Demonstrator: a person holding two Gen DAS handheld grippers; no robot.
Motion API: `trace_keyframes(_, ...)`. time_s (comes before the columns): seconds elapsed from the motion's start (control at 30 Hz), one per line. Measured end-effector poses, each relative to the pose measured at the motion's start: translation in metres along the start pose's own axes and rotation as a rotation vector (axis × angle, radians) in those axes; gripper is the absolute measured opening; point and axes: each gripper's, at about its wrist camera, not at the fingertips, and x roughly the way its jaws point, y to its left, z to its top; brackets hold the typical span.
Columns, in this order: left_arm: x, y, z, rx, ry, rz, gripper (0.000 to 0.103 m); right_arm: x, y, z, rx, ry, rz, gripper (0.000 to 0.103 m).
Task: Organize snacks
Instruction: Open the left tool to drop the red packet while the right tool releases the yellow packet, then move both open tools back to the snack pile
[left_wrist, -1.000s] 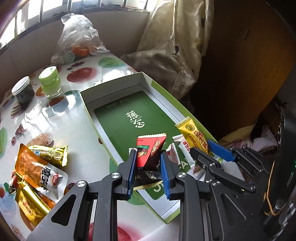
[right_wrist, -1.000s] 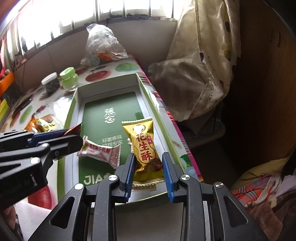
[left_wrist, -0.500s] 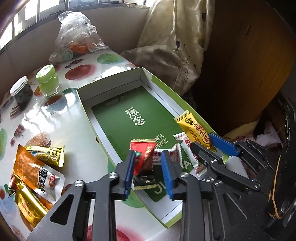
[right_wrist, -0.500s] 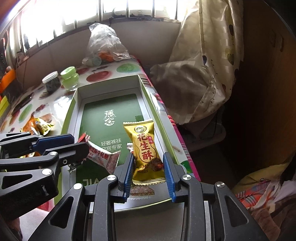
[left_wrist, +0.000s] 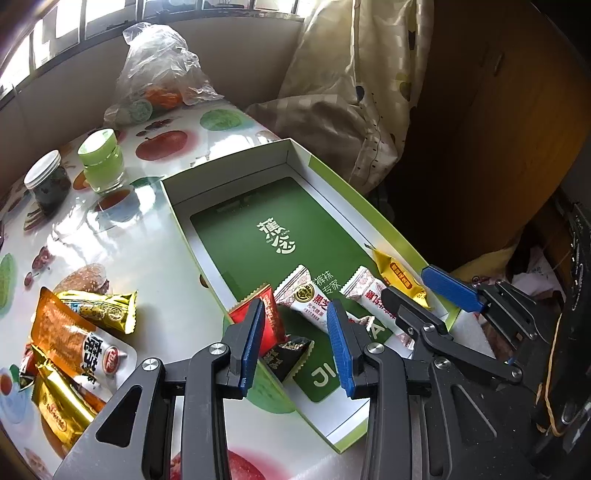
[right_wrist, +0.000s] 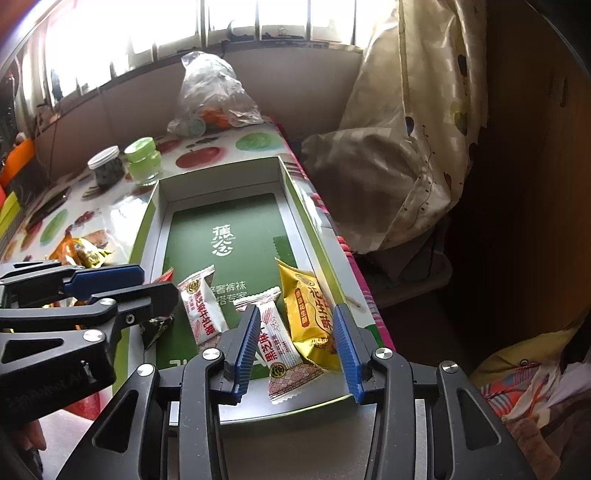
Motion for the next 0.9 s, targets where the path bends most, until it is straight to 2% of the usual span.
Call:
trace_keyframes(0.53,-0.036,0.011,-0.008,-0.021,-0.061,0.032,0.037,-0.028,0.003,-0.003,0.052,-0.047,0.0,0.044)
trace_keyframes(0.9,-0.059,0.03,-0.027,-0.055,-0.08,0.073,0.037,-0.043,0.026,-0.007,0.036,-0.065,0.027,0.045)
